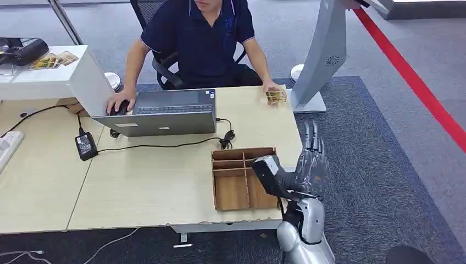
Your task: Pass the card to the sensor for recognition and then transmit it.
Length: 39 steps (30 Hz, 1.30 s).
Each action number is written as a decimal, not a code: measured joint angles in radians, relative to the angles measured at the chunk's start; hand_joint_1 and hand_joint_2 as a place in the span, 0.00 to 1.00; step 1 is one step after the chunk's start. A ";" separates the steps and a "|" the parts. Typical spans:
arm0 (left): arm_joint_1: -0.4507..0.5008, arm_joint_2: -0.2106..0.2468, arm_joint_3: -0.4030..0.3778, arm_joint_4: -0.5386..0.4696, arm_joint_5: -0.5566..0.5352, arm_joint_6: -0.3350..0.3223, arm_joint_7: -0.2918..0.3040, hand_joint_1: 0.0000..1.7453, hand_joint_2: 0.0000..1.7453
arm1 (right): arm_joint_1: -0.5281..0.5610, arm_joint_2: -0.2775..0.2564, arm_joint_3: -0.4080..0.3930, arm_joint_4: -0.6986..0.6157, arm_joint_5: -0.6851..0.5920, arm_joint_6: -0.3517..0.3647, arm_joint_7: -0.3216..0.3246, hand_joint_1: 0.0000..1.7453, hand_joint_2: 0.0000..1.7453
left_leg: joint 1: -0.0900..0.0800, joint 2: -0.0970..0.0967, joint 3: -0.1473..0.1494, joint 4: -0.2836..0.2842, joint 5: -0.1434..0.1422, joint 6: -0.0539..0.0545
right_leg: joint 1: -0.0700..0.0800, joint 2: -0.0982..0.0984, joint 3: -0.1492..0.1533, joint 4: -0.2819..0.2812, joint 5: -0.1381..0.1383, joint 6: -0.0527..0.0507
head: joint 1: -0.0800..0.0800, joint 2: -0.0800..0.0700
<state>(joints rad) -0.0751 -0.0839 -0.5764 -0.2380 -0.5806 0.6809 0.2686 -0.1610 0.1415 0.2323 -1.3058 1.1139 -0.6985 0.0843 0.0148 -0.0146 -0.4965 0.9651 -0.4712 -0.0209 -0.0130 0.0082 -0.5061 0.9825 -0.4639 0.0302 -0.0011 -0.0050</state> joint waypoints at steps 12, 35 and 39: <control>0.000 0.003 -0.016 0.000 0.004 0.000 -0.005 0.00 0.00 | -0.004 -0.066 0.098 0.000 0.047 0.000 0.065 0.00 1.00 | 0.000 0.000 0.000 0.000 0.000 0.000 | 0.000 0.000 0.000 0.000 0.000 0.000 | 0.000 0.000; -0.003 0.003 -0.038 0.000 0.003 0.001 -0.007 0.00 0.00 | -0.040 -0.088 0.255 0.029 0.023 0.000 0.072 0.00 1.00 | 0.000 0.000 0.000 0.000 0.000 0.000 | 0.000 0.000 0.000 0.000 0.000 0.000 | 0.000 0.000; -0.003 0.003 -0.040 0.000 0.003 0.001 -0.007 0.00 0.00 | -0.043 -0.088 0.262 0.039 0.023 0.000 0.074 0.00 1.00 | 0.000 0.000 0.000 0.000 0.000 0.000 | 0.000 0.000 0.000 0.000 0.000 0.000 | 0.000 0.000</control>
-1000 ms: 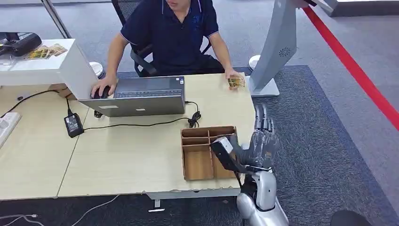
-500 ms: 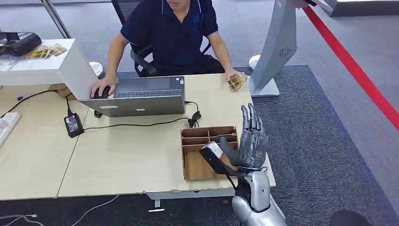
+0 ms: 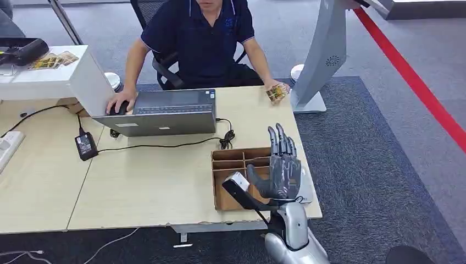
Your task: Pass the card to the sensor for recognition and then transmit it.
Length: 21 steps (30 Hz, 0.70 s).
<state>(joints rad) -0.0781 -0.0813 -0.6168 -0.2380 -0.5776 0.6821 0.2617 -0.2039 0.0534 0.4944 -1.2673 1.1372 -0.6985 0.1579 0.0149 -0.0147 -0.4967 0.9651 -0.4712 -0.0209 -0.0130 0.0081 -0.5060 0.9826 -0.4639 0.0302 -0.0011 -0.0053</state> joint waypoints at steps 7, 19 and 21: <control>0.000 0.000 -0.001 0.000 0.006 0.000 0.000 0.00 0.00 | -0.009 -0.003 0.014 0.024 -0.006 0.000 0.020 0.00 1.00 | 0.000 0.000 0.000 0.000 0.000 0.000 | 0.000 0.000 0.000 0.000 0.000 0.000 | 0.000 0.000; 0.000 0.000 -0.004 0.000 0.025 0.000 0.004 0.00 0.00 | 0.001 -0.020 -0.008 0.062 0.004 0.000 0.025 0.00 1.00 | 0.000 0.000 0.000 0.000 0.000 0.000 | 0.000 0.000 0.000 0.000 0.000 0.000 | 0.000 0.000; 0.000 0.001 -0.008 0.000 0.026 0.000 0.005 0.00 0.00 | 0.002 -0.022 -0.014 0.066 0.006 0.000 0.022 0.00 1.00 | 0.000 0.000 0.000 0.000 0.000 0.000 | 0.000 0.000 0.000 0.000 0.000 0.000 | 0.000 0.000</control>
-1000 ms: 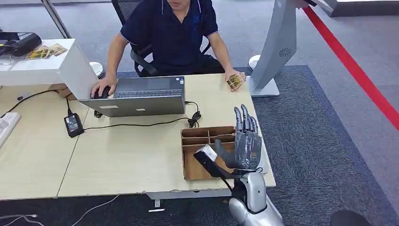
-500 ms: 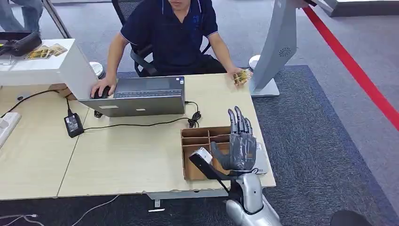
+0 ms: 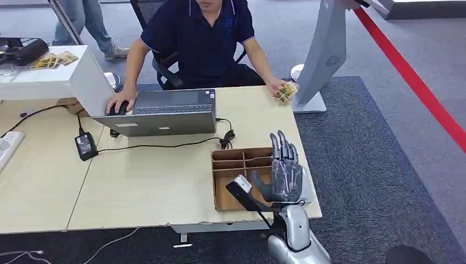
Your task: Pass the card to the sensor for recognition and then transmit it.
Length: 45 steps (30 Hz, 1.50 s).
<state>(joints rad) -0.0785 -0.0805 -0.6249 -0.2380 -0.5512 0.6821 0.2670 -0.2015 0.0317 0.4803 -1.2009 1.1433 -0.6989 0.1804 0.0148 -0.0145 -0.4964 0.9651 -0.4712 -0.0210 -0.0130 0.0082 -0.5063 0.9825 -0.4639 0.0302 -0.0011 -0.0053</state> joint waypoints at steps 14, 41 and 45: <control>-0.001 0.002 -0.015 0.000 0.011 0.000 0.000 0.00 0.00 | 0.012 0.003 -0.061 0.005 0.037 0.000 -0.034 0.00 1.00 | 0.000 0.000 0.000 0.000 0.000 0.000 | 0.000 0.000 0.000 0.000 0.000 0.000 | 0.000 0.000; -0.003 0.003 -0.036 0.000 0.007 0.000 0.002 0.00 0.00 | 0.011 0.087 -0.144 0.014 0.055 0.000 -0.123 0.00 1.00 | 0.000 0.000 0.000 0.000 0.000 0.000 | 0.000 0.000 0.000 0.000 0.000 0.000 | 0.000 0.000; -0.004 0.003 -0.040 0.000 0.006 0.001 0.002 0.00 0.00 | 0.010 0.097 -0.151 0.016 0.054 0.000 -0.130 0.00 1.00 | 0.000 0.000 0.000 0.000 0.000 0.000 | 0.000 0.000 0.000 0.000 0.000 0.000 | 0.000 0.000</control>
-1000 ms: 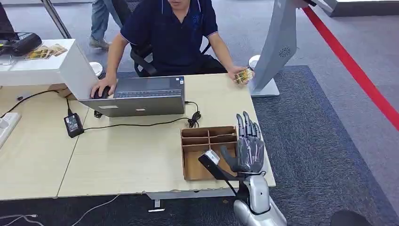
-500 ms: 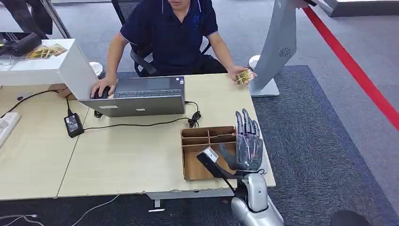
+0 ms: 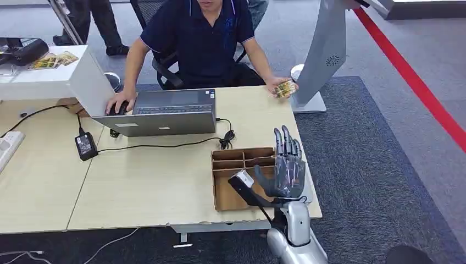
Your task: Pass the card to the sensor for recognition and then transmit it.
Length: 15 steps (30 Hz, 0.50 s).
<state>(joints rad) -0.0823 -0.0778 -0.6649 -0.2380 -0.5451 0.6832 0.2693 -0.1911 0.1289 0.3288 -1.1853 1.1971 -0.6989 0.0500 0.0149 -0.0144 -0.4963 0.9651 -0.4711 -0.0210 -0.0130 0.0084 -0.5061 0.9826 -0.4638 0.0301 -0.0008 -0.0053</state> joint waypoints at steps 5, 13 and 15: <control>0.000 0.000 -0.003 0.000 -0.005 0.000 0.000 0.00 0.00 | -0.005 0.011 -0.014 0.007 0.000 0.000 -0.001 0.00 1.00 | 0.000 0.000 0.000 0.000 0.000 0.000 | 0.000 0.000 0.000 0.000 0.000 0.000 | 0.000 0.000; -0.001 0.000 -0.005 0.000 -0.008 0.000 0.000 0.00 0.00 | -0.008 0.020 -0.023 0.008 0.000 0.000 -0.001 0.00 1.00 | 0.000 0.000 0.000 0.000 0.000 0.000 | 0.000 0.000 0.000 0.000 0.000 0.000 | 0.000 0.000; -0.001 0.000 -0.007 0.000 -0.010 0.000 0.000 0.00 0.00 | -0.013 0.021 -0.025 0.011 -0.001 0.000 -0.007 0.00 1.00 | 0.000 0.000 0.000 0.000 0.000 0.000 | 0.000 0.000 0.000 0.000 0.000 0.000 | 0.000 0.000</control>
<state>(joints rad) -0.0832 -0.0778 -0.6721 -0.2380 -0.5554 0.6832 0.2689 -0.2037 0.1503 0.3037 -1.1742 1.1959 -0.6989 0.0431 0.0149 -0.0143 -0.4963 0.9651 -0.4711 -0.0210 -0.0130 0.0084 -0.5061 0.9826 -0.4638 0.0301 -0.0011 -0.0053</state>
